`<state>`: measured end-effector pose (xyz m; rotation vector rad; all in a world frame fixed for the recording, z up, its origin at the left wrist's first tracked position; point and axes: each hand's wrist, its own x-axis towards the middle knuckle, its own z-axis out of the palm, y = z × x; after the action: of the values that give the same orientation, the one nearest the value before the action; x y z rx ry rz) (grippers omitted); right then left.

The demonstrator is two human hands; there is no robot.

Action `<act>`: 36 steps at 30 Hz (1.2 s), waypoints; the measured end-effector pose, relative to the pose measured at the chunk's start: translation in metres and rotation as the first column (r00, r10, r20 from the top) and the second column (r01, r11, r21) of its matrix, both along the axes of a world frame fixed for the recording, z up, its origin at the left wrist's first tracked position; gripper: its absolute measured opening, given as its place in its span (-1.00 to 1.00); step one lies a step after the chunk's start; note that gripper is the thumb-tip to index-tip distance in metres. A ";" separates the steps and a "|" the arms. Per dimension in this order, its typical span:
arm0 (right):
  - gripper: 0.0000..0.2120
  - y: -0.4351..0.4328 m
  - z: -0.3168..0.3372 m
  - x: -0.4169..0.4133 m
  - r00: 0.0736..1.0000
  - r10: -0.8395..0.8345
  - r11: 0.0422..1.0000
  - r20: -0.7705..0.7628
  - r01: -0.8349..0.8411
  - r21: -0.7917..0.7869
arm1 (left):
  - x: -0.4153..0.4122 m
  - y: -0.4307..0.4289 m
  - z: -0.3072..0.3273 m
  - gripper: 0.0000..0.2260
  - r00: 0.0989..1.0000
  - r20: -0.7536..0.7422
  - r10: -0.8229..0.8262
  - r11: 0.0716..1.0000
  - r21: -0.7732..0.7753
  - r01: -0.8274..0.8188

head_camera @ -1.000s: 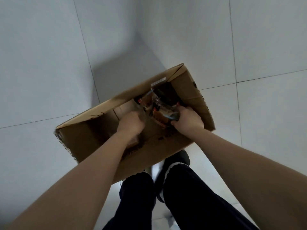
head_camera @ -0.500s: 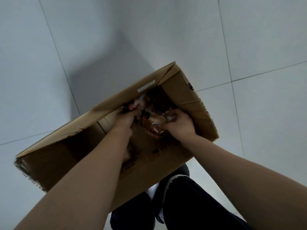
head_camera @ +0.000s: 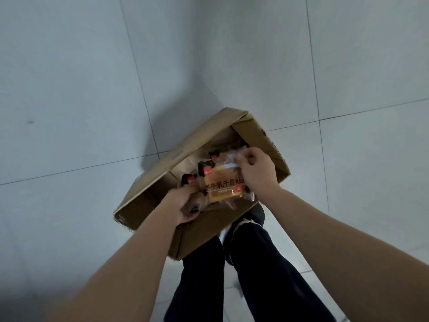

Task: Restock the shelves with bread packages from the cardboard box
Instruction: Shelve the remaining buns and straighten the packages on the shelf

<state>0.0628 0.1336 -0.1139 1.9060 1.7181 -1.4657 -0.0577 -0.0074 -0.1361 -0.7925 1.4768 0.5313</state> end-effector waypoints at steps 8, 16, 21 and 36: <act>-0.79 0.000 0.122 -0.031 0.990 -0.026 0.999 -0.139 0.030 0.022 | -0.008 0.005 0.132 -0.69 0.979 -0.183 0.094 0.985 0.160 -0.065; -0.64 0.000 0.262 -0.083 0.875 0.106 0.926 -0.472 -0.260 -0.275 | -0.040 0.000 0.259 -0.72 0.853 -0.483 0.198 0.962 0.262 -0.075; -0.45 -0.005 0.336 -0.118 0.831 0.084 0.915 -0.551 -0.284 -0.288 | -0.070 -0.029 0.331 -0.74 0.743 -0.556 0.374 0.909 0.377 -0.176; -0.66 -0.125 0.508 -0.226 0.590 0.386 0.866 -0.709 -0.496 0.059 | -0.119 -0.194 0.528 -0.66 0.146 -0.749 0.646 0.713 0.524 -0.465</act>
<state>-0.1634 0.0090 0.3936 0.7182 2.0723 -2.1572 -0.1769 -0.2013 0.3916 -0.9639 2.0495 1.9569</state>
